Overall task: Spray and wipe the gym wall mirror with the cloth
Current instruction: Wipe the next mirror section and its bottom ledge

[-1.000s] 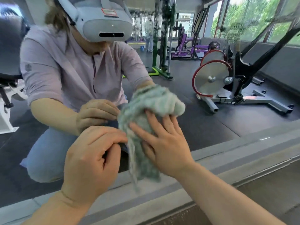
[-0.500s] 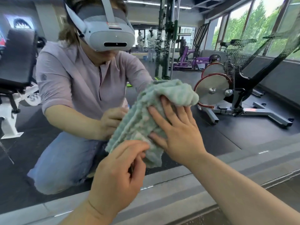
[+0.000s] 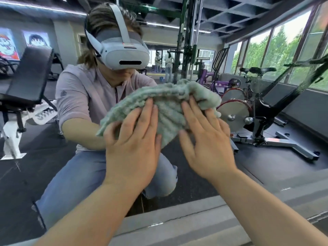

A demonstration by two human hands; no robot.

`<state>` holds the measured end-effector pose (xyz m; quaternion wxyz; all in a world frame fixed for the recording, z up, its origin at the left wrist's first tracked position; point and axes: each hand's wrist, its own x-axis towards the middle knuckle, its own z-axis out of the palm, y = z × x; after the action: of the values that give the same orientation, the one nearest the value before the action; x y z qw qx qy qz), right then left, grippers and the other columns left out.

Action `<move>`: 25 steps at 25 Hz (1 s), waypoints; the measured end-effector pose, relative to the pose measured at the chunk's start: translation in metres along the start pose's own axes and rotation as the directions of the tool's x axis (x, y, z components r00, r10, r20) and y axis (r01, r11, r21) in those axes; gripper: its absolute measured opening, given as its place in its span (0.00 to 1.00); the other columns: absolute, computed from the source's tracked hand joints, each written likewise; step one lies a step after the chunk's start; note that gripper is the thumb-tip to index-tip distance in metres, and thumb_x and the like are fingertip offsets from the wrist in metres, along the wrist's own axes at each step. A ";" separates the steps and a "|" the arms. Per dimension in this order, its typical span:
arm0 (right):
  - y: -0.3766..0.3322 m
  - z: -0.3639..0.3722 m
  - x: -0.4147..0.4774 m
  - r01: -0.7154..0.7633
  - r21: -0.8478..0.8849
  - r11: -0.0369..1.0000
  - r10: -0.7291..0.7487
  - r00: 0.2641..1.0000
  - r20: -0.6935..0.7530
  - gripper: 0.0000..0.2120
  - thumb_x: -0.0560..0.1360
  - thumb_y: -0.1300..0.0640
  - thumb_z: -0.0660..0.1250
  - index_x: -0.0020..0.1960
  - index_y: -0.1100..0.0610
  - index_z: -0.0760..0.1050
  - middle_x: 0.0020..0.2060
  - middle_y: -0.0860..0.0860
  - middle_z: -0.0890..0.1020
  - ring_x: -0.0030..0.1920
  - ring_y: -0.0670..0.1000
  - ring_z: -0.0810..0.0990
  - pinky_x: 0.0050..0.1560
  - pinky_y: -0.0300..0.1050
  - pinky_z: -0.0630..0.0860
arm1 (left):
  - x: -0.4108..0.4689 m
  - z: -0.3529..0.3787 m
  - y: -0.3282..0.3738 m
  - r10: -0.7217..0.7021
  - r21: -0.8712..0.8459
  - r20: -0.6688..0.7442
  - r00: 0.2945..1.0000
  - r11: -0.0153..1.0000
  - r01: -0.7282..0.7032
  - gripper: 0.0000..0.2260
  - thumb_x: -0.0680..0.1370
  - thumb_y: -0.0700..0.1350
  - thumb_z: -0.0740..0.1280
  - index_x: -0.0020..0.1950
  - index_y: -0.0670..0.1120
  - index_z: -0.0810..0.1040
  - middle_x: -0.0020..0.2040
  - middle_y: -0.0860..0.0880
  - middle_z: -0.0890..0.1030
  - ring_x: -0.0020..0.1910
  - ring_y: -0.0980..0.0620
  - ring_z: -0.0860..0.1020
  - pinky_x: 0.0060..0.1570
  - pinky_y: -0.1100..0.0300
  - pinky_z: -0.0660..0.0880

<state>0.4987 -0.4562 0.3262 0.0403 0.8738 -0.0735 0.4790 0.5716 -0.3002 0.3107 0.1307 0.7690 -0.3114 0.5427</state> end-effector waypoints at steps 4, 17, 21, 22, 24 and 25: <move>0.008 -0.036 0.086 -0.069 -0.014 0.998 0.068 0.994 -0.082 0.26 0.82 0.46 0.51 0.78 0.43 0.50 0.77 0.39 0.52 0.77 0.51 0.50 0.71 0.49 0.52 | 0.085 -0.014 -0.030 0.002 0.047 -0.157 0.988 0.999 0.005 0.20 0.83 0.48 0.57 0.75 0.51 0.65 0.77 0.46 0.63 0.69 0.45 0.63 0.69 0.44 0.58; -0.004 -0.097 0.182 -0.247 0.093 0.965 0.261 0.945 -0.196 0.23 0.81 0.43 0.53 0.76 0.43 0.57 0.77 0.41 0.58 0.75 0.50 0.56 0.71 0.53 0.55 | 0.213 -0.045 -0.059 0.272 0.191 -0.280 0.921 0.956 -0.224 0.20 0.79 0.41 0.56 0.71 0.38 0.67 0.77 0.44 0.62 0.74 0.48 0.58 0.68 0.40 0.58; -0.003 -0.085 0.143 -0.246 -0.039 0.969 0.243 0.968 -0.066 0.27 0.82 0.43 0.51 0.78 0.42 0.48 0.78 0.41 0.50 0.77 0.51 0.51 0.76 0.52 0.49 | 0.209 -0.046 -0.076 0.438 0.268 -0.175 0.882 0.883 -0.385 0.25 0.79 0.44 0.56 0.74 0.38 0.61 0.74 0.40 0.66 0.71 0.42 0.66 0.64 0.42 0.64; -0.003 -0.078 0.137 -0.248 -0.058 0.967 0.246 0.968 -0.042 0.28 0.82 0.43 0.50 0.78 0.42 0.44 0.78 0.41 0.47 0.78 0.50 0.48 0.77 0.51 0.47 | 0.203 -0.048 -0.077 0.449 0.292 -0.180 0.876 0.874 -0.388 0.24 0.78 0.45 0.57 0.74 0.38 0.63 0.74 0.39 0.66 0.71 0.41 0.67 0.62 0.43 0.64; -0.005 -0.082 0.156 -0.252 -0.026 0.967 0.251 0.967 -0.046 0.28 0.82 0.43 0.47 0.78 0.42 0.40 0.78 0.41 0.44 0.78 0.50 0.44 0.77 0.52 0.43 | 0.212 -0.055 -0.075 0.415 0.297 -0.182 0.891 0.887 -0.353 0.25 0.78 0.46 0.57 0.74 0.39 0.64 0.75 0.38 0.65 0.72 0.39 0.66 0.62 0.43 0.65; -0.006 -0.091 0.176 -0.243 0.002 0.970 0.243 0.968 -0.064 0.27 0.82 0.43 0.45 0.79 0.43 0.41 0.78 0.41 0.44 0.78 0.50 0.43 0.77 0.53 0.42 | 0.226 -0.060 -0.073 0.368 0.284 -0.192 0.910 0.908 -0.307 0.26 0.78 0.47 0.56 0.75 0.38 0.64 0.75 0.36 0.63 0.73 0.38 0.65 0.64 0.42 0.65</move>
<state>0.5175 -0.4537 0.5241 -0.0140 0.8425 -0.1801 0.5076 0.6206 -0.2879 0.5498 -0.0258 0.6416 -0.3521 0.6809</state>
